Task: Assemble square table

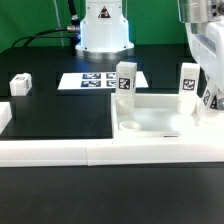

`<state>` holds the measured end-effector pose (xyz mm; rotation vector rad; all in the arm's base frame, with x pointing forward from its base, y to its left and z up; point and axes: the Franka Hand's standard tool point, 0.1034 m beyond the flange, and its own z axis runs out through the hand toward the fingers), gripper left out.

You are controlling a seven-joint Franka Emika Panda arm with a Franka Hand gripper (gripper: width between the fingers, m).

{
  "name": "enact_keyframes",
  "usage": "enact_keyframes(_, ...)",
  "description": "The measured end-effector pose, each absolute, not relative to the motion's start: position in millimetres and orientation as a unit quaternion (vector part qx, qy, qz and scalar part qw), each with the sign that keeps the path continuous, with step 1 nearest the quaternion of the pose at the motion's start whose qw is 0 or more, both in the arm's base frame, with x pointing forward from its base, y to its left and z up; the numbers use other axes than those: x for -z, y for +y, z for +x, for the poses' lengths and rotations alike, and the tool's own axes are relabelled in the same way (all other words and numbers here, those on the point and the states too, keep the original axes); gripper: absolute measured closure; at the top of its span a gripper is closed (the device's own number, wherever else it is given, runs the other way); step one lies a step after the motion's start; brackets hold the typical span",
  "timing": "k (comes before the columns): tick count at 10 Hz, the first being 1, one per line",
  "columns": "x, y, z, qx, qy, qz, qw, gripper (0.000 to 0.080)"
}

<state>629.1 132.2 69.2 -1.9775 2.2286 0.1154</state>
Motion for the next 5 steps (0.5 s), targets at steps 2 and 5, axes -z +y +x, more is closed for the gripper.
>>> enact_keyframes(2,-69.8,130.0,629.8,-0.035,0.716,-0.692,0.082,0.0509)
enact_keyframes(5,-77.8,119.2,628.5,-0.056,0.558,-0.826,0.061,0.0164)
